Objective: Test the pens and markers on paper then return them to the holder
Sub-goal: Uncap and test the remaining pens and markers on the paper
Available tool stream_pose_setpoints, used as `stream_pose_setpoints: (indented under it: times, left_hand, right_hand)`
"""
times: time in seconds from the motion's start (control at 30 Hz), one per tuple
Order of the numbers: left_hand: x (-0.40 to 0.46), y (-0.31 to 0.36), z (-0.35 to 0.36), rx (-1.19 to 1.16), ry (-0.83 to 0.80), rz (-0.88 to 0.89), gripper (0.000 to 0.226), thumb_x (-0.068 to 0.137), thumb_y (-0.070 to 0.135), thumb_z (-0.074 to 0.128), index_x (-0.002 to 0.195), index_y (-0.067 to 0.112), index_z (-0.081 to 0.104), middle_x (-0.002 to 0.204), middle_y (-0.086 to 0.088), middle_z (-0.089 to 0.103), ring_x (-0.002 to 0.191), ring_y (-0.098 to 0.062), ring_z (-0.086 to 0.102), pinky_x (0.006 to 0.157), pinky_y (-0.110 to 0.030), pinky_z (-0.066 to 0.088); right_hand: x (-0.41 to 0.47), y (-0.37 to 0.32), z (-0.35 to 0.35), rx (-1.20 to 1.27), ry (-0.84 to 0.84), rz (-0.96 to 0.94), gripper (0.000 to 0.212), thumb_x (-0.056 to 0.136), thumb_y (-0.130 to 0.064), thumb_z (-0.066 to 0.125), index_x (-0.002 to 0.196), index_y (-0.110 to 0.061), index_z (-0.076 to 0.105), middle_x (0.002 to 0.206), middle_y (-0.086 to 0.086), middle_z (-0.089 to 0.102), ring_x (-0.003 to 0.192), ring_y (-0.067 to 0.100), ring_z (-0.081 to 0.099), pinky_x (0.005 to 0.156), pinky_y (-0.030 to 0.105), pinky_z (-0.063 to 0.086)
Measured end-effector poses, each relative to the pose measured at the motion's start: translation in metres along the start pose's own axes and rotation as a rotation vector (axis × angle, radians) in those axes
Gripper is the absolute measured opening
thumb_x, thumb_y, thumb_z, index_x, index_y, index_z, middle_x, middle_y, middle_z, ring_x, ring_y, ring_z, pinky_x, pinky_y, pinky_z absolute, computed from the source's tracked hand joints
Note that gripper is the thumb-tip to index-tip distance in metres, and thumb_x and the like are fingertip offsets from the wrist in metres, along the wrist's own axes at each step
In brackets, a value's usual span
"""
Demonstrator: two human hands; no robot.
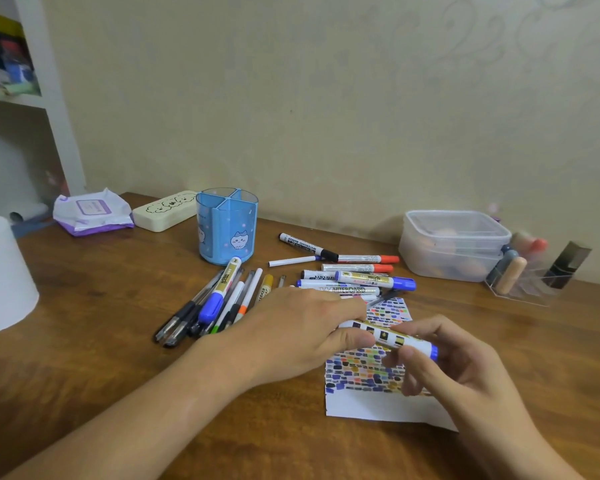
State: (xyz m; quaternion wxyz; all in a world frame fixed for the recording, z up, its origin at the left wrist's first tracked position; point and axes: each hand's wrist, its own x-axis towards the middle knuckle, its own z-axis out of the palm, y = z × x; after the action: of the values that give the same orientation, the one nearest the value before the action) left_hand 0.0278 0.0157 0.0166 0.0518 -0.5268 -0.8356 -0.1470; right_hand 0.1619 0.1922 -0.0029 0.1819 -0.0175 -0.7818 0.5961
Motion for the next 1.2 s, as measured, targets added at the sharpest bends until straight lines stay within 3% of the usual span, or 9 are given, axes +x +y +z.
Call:
stream_pose_setpoints:
  times: [0.07,0.2,0.37,0.43,0.57,0.7,0.97,1.07,1.2]
  left_hand:
    - [-0.0001,0.0007,-0.0002,-0.001,0.019,0.001,0.050,0.092,0.066,0.025,0.120,0.033,0.050,0.108,0.012,0.063,0.085,-0.001,0.044,0.072,-0.027,0.041]
    - [-0.0011,0.0017,-0.0017,-0.039,0.065,-0.011,0.040,0.093,0.066,0.037,0.118,0.035,0.043,0.087,0.014,0.054,0.076,-0.005,0.048,0.066,-0.027,0.041]
    - [-0.0018,0.0039,-0.0047,-0.163,0.046,-0.072,0.043,0.087,0.070,0.046,0.115,0.042,0.028,0.084,0.007,0.056,0.079,-0.007,0.056,0.062,-0.023,0.042]
    - [-0.0017,0.0045,-0.0053,-0.196,0.032,-0.087,0.046,0.085,0.071,0.046,0.115,0.044,0.026,0.085,0.003,0.057,0.079,-0.010,0.057,0.065,-0.026,0.046]
    - [-0.0022,0.0053,-0.0048,-0.229,-0.007,-0.100,0.048,0.085,0.069,0.048,0.119,0.045,0.024,0.087,0.000,0.059,0.080,-0.012,0.060,0.071,-0.031,0.052]
    - [-0.0028,0.0073,-0.0057,-0.238,-0.026,-0.106,0.049,0.087,0.068,0.047,0.123,0.046,0.022,0.098,-0.002,0.062,0.087,-0.011,0.061,0.079,-0.034,0.052]
    - [-0.0050,0.0065,-0.0033,-0.237,-0.066,-0.064,0.043,0.096,0.054,0.051,0.125,0.049,0.020,0.126,0.000,0.057,0.112,-0.014,0.053,0.085,-0.030,0.043]
    - [-0.0045,0.0071,-0.0029,-0.199,-0.076,-0.051,0.039,0.097,0.056,0.047,0.126,0.047,0.021,0.120,0.000,0.060,0.105,-0.014,0.054,0.086,-0.032,0.043]
    - [-0.0037,0.0088,-0.0039,-0.263,-0.096,-0.073,0.035,0.096,0.056,0.048,0.123,0.048,0.027,0.103,0.003,0.061,0.092,-0.009,0.056,0.073,-0.030,0.043]
  right_hand:
    - [-0.0005,-0.0008,-0.0004,-0.021,0.015,0.003,0.060,0.060,-0.076,0.078,0.097,-0.029,0.072,0.083,0.012,0.076,0.056,0.014,0.062,0.058,0.025,0.054]
    - [0.0000,-0.0027,0.0003,-0.013,0.035,0.008,0.041,0.071,-0.063,0.076,0.094,-0.030,0.071,0.080,0.013,0.075,0.055,0.017,0.060,0.058,0.027,0.054]
    - [-0.0004,-0.0061,-0.0008,-0.022,0.066,0.006,0.067,0.056,-0.083,0.073,0.095,-0.029,0.070,0.078,0.012,0.075,0.055,0.015,0.061,0.056,0.023,0.053]
    - [-0.0011,-0.0060,-0.0002,-0.037,0.069,0.001,0.062,0.059,-0.079,0.074,0.095,-0.029,0.070,0.078,0.012,0.075,0.055,0.015,0.061,0.056,0.021,0.052]
    - [-0.0030,-0.0075,0.0009,-0.064,0.084,0.013,0.023,0.084,-0.047,0.073,0.094,-0.026,0.071,0.077,0.011,0.075,0.055,0.015,0.061,0.056,0.021,0.052]
    - [-0.0043,-0.0081,0.0003,-0.136,0.107,-0.013,0.020,0.081,-0.029,0.067,0.097,-0.017,0.070,0.074,0.008,0.075,0.054,0.013,0.062,0.056,0.020,0.053]
    - [-0.0058,-0.0093,-0.0015,-0.218,0.174,-0.063,0.010,0.084,-0.024,0.069,0.094,-0.023,0.072,0.073,0.002,0.075,0.056,0.010,0.066,0.055,0.025,0.055]
    - [-0.0069,-0.0091,-0.0017,-0.278,0.157,-0.088,0.017,0.079,-0.039,0.068,0.094,-0.032,0.072,0.075,0.001,0.075,0.057,0.015,0.067,0.057,0.031,0.057]
    - [-0.0079,-0.0098,-0.0027,-0.278,0.145,-0.107,0.021,0.078,-0.042,0.067,0.098,-0.038,0.070,0.076,0.003,0.075,0.056,0.014,0.064,0.058,0.039,0.057]
